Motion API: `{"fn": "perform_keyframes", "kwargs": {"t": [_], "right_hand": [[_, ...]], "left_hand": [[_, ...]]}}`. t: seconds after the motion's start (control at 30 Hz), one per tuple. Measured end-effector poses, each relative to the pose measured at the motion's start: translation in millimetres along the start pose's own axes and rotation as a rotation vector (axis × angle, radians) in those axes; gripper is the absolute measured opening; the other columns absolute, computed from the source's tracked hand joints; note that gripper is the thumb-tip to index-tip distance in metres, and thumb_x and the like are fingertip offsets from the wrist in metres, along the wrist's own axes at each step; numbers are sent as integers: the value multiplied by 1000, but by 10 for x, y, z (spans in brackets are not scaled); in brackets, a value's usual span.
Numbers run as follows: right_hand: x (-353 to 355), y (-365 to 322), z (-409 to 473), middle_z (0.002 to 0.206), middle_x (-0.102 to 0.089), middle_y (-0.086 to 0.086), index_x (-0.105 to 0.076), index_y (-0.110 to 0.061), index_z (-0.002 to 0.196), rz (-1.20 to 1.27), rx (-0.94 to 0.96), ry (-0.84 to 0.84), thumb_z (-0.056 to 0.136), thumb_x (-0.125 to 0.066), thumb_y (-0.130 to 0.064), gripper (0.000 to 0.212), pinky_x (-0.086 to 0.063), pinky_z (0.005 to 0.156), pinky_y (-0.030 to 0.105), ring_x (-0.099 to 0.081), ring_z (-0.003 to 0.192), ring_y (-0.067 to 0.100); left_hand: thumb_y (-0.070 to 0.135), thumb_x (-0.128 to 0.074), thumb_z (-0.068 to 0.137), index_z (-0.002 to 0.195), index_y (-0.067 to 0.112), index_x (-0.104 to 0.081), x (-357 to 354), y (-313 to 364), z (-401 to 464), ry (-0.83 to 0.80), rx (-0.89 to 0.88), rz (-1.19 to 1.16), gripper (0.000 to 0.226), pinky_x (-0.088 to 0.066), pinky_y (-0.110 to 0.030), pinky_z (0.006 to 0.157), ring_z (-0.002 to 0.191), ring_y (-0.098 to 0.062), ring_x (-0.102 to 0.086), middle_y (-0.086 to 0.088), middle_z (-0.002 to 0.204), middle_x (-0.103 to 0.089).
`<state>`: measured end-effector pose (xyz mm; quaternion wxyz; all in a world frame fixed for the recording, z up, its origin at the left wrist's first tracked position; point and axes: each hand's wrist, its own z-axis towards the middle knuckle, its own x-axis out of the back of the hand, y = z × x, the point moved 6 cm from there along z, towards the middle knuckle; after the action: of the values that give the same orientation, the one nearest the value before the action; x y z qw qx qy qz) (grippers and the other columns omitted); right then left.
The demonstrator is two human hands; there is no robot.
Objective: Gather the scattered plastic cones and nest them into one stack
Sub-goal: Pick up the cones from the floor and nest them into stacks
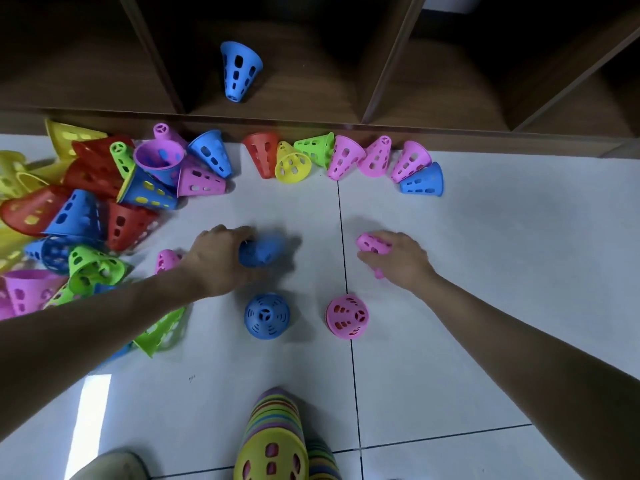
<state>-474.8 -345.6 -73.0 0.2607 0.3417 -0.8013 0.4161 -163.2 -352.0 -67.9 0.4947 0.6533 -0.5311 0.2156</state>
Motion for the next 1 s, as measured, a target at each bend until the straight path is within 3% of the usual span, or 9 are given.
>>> {"fn": "perform_keyframes", "kwargs": {"t": [0.07, 0.13, 0.3, 0.4, 0.5, 0.63, 0.8, 0.93, 1.0], "right_hand": [[-16, 17, -170, 84, -68, -8, -72, -37, 89, 153, 16, -25, 78, -75, -46, 14, -54, 77, 27, -66, 81, 12], [-5, 1, -363, 74, -62, -9, -71, -30, 74, 270, 39, -31, 82, -76, -41, 14, -44, 65, 22, -58, 69, 11], [49, 32, -804, 65, -49, -7, -61, -23, 63, 456, 32, -12, 88, -72, -33, 29, -32, 61, 25, -42, 61, 10], [97, 15, -979, 71, -59, -5, -64, -23, 71, 504, 101, 78, 91, -70, -30, 22, -39, 65, 25, -48, 64, 9], [34, -49, -1126, 87, -69, -8, -69, -27, 90, 492, 208, 56, 90, -71, -34, 8, -47, 78, 30, -59, 80, 11], [-101, -94, -1222, 109, -60, -12, -69, -27, 109, 277, 388, 13, 84, -78, -21, 27, -45, 91, 18, -59, 107, 10], [-212, 10, -1197, 117, -49, -16, -67, -33, 112, 132, 431, -61, 82, -79, -26, 33, -42, 94, 14, -56, 114, 9], [-249, 84, -1080, 115, -54, -15, -66, -38, 108, 130, 439, -146, 82, -78, -34, 29, -44, 95, 21, -56, 115, 10], [-195, 91, -949, 113, -58, -12, -67, -35, 105, 177, 437, -132, 83, -76, -36, 24, -45, 94, 22, -57, 113, 9]], "left_hand": [[62, -78, 72, 103, 26, -56, 51, 19, -176, 72, 35, -239, 52, -41, -28, 69, 87, -21, -55, 4, 89, -60], [54, -82, 73, 100, 31, -57, 89, 31, -370, 119, 43, -474, 44, -45, -22, 71, 86, -9, -59, 10, 92, -65], [34, -84, 76, 103, 25, -60, 164, 123, -868, 123, -38, -784, 38, -54, -29, 83, 96, -14, -68, 3, 98, -71], [29, -84, 75, 106, 20, -60, 115, 184, -1081, 107, -113, -753, 40, -55, -23, 86, 100, -9, -69, 4, 105, -72], [48, -83, 76, 110, 24, -60, 26, 234, -1162, 94, -176, -654, 47, -53, -25, 91, 107, -7, -67, 9, 111, -71], [61, -70, 73, 117, 36, -60, -81, 240, -1148, 91, -201, -473, 51, -51, -27, 89, 107, -3, -64, 20, 115, -67], [48, -85, 72, 114, 48, -56, -167, 219, -1104, 99, -178, -344, 51, -37, -1, 84, 106, 14, -52, 23, 110, -64], [80, -69, 65, 116, 45, -60, -137, 237, -1079, 70, -204, -362, 62, -36, -1, 86, 108, 15, -52, 30, 111, -63], [81, -60, 69, 121, 37, -62, -79, 235, -1001, 47, -209, -389, 68, -38, -4, 91, 112, 12, -54, 26, 117, -64]]}}
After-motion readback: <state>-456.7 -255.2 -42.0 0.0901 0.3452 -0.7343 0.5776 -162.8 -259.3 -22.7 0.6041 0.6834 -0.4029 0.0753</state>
